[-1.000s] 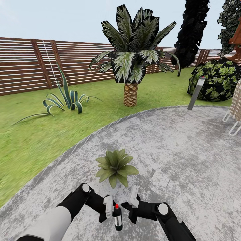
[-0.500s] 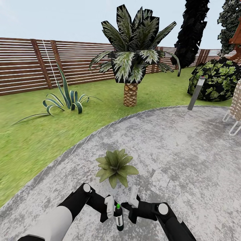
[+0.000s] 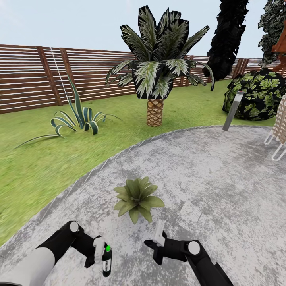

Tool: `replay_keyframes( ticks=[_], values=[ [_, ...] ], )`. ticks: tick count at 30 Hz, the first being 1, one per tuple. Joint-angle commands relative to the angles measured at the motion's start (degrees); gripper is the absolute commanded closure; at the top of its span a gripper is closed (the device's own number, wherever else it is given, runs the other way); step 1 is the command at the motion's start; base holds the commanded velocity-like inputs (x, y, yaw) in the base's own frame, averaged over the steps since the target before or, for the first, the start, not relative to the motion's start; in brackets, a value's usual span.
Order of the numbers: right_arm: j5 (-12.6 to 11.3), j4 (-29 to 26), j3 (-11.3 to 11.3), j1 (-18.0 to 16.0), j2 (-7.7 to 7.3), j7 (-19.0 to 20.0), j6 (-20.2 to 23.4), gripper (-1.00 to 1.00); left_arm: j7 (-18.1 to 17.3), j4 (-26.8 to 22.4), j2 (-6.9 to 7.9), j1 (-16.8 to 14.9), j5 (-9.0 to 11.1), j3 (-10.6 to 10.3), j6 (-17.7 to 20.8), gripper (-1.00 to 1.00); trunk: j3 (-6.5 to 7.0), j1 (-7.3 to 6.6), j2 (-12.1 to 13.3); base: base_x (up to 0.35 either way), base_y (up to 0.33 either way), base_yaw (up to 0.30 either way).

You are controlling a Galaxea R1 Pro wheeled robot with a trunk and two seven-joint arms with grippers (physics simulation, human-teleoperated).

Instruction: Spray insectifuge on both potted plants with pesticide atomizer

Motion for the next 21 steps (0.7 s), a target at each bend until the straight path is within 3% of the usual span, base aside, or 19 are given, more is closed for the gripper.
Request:
replay_keyframes(
  ticks=[1, 2, 6, 9, 14, 15, 16, 18, 20, 21],
  values=[
    [0.59, 0.00, -0.17, -0.02, -0.04, 0.08, -0.50, 1.00, -0.01, -0.04, 1.58, 0.00, -0.12, -0.12, -0.57, 1.00, -0.05, -0.01, -0.02, 0.000, 0.000, 0.000],
    [0.59, 0.06, -0.28, -0.02, -0.17, 0.01, -0.51, -1.00, 0.12, -0.02, 2.77, 0.00, -0.12, -0.09, -0.51, 1.00, -0.05, -0.01, -0.02, 0.000, 0.000, 0.000],
    [0.67, 0.76, -1.28, -0.02, -1.03, -0.56, -0.64, -1.00, 4.50, -0.06, 4.60, 0.33, 0.28, 0.73, 0.17, 1.00, -0.05, -0.01, -0.02, 0.000, 0.000, 0.000],
    [0.56, 6.29, -6.89, -0.02, -4.45, -6.08, -0.81, -1.00, 10.44, -0.06, 4.74, 0.42, 0.60, 3.46, 1.83, 1.00, -0.05, -0.01, -0.02, 0.000, 0.000, 0.000],
    [0.43, 19.87, -17.43, -0.02, -7.69, -16.14, -1.32, -1.00, 13.26, -0.12, 4.69, 0.32, 0.66, 11.83, 8.29, 1.00, -0.05, -0.01, -0.02, 0.000, 0.000, 0.000],
    [0.42, 21.70, -18.55, -0.02, -8.25, -17.68, -1.48, -1.00, 13.36, -0.14, 4.65, 0.20, 0.64, 13.30, 9.58, 1.00, -0.05, -0.01, -0.02, 0.000, 0.000, 0.000],
    [0.38, 24.36, -19.86, -0.01, -9.00, -20.12, -1.96, -1.00, 13.44, -0.24, 4.56, 0.01, 0.61, 15.18, 11.85, 1.00, -0.05, -0.01, -0.02, 0.000, 0.000, 0.000],
    [0.25, 27.81, -21.03, -0.02, -9.49, -24.53, -2.83, -1.00, 13.46, -0.54, 4.36, -0.21, 0.59, 16.58, 15.65, 1.00, -0.05, -0.01, -0.02, 0.000, 0.000, 0.000],
    [0.04, 32.25, -21.73, 0.03, -9.64, -33.32, -3.62, -1.00, 13.43, -0.77, 4.08, -0.46, 0.57, 17.23, 20.55, 1.00, -0.05, -0.01, -0.02, 0.000, 0.000, 0.000],
    [-0.45, 35.08, -21.89, 0.05, -9.47, -39.79, -3.98, -1.00, 13.31, -0.90, 3.97, -0.71, 0.59, 17.37, 23.18, 1.00, -0.05, -0.01, -0.02, 0.000, 0.000, 0.000]
  ],
)
